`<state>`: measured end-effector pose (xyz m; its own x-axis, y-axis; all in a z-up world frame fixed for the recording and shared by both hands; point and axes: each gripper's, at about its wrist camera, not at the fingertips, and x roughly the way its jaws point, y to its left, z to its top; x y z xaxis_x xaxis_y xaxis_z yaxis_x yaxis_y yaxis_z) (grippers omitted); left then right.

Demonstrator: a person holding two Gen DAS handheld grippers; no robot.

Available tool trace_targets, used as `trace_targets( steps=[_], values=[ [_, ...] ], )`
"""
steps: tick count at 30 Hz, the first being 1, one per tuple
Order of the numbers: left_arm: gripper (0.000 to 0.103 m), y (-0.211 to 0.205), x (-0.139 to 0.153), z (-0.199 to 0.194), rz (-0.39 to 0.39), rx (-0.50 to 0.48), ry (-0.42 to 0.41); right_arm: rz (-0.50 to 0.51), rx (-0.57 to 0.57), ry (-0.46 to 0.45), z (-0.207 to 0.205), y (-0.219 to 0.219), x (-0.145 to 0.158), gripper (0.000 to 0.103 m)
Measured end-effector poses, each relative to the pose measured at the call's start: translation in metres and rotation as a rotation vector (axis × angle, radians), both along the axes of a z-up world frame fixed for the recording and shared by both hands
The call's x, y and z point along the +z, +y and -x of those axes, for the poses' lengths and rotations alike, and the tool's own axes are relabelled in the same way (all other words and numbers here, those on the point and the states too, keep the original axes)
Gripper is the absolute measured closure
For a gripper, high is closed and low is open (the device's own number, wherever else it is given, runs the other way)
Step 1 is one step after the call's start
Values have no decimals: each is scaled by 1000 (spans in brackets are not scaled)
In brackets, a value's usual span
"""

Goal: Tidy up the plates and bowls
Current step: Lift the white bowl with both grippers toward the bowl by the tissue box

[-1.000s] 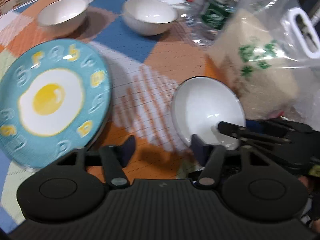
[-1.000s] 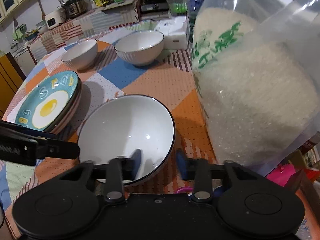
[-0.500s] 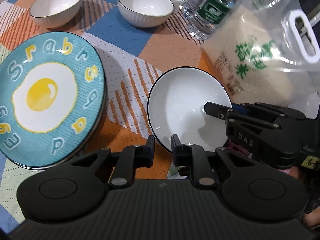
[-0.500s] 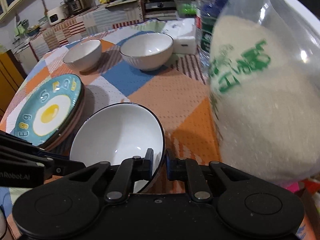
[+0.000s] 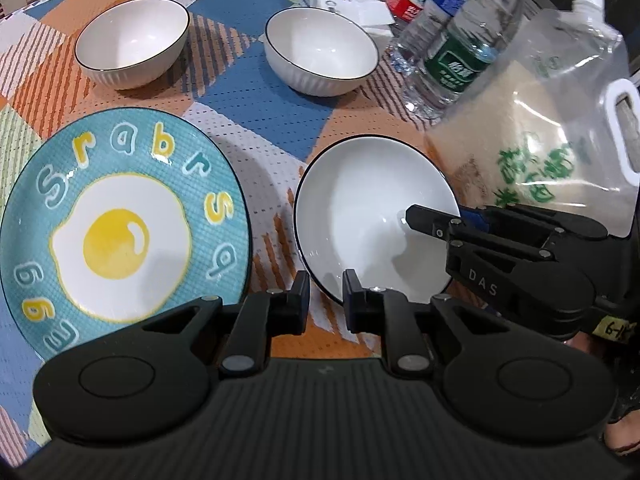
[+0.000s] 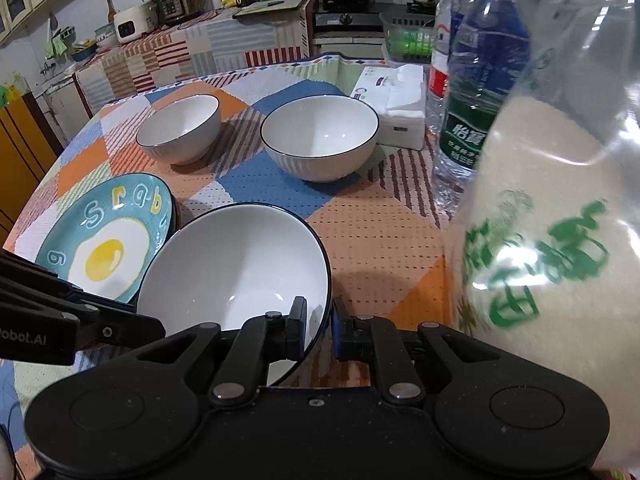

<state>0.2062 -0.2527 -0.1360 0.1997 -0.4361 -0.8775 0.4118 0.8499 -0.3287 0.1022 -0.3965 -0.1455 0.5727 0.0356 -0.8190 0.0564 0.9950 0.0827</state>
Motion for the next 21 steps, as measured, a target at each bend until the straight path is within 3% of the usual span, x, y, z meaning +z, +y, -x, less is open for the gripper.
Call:
trace_targets(
  steps=[8, 13, 21],
  values=[
    [87, -10, -14, -13, -64, -9, -13, -11, 10, 49, -20, -1, -25, 87],
    [87, -10, -13, -14, -81, -18, -15, 18, 35, 47, -20, 3, -24, 86],
    [84, 7, 20, -20, -45, -22, -44, -24, 51, -20, -17, -6, 11, 74]
  ],
)
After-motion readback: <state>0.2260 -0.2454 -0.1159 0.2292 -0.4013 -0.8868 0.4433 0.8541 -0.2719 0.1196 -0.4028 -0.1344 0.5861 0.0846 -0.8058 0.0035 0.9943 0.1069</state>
